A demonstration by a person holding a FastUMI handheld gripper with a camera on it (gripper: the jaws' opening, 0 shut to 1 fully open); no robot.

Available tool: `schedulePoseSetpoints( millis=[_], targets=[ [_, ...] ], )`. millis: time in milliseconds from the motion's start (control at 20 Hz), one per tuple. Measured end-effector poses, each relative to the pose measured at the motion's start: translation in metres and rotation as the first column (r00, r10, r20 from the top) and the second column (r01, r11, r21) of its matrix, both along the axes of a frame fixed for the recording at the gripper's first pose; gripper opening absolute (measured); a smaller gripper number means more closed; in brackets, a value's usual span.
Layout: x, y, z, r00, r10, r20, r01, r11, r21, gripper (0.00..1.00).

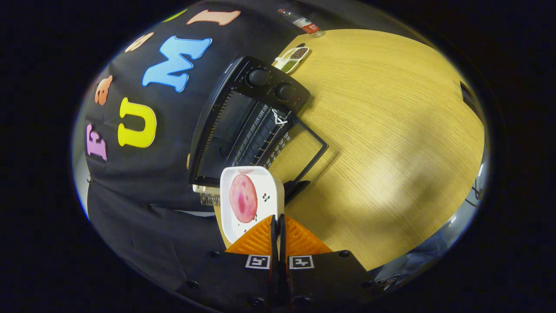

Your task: Open the toaster oven, put the food inside, and close the toaster oven door.

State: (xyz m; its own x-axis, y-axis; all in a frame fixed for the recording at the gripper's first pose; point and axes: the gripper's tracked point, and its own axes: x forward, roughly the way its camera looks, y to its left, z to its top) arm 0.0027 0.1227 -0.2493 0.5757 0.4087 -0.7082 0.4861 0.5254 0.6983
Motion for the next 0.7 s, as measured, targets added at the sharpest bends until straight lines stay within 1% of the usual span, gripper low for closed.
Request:
schedulePoseSetpoints(
  millis=[250,350,500,700],
  targets=[
    [0.040,0.007,-0.009,0.989,-0.149,-0.013,0.149,0.988,0.034,0.02],
    [0.052,0.012,-0.019,0.984,-0.176,-0.027,0.177,0.983,0.040,0.02],
    [0.074,0.011,-0.025,0.974,-0.227,-0.016,0.228,0.973,0.022,0.02],
    [0.101,0.022,-0.031,0.956,-0.290,-0.033,0.292,0.955,0.061,0.02]
  ],
)
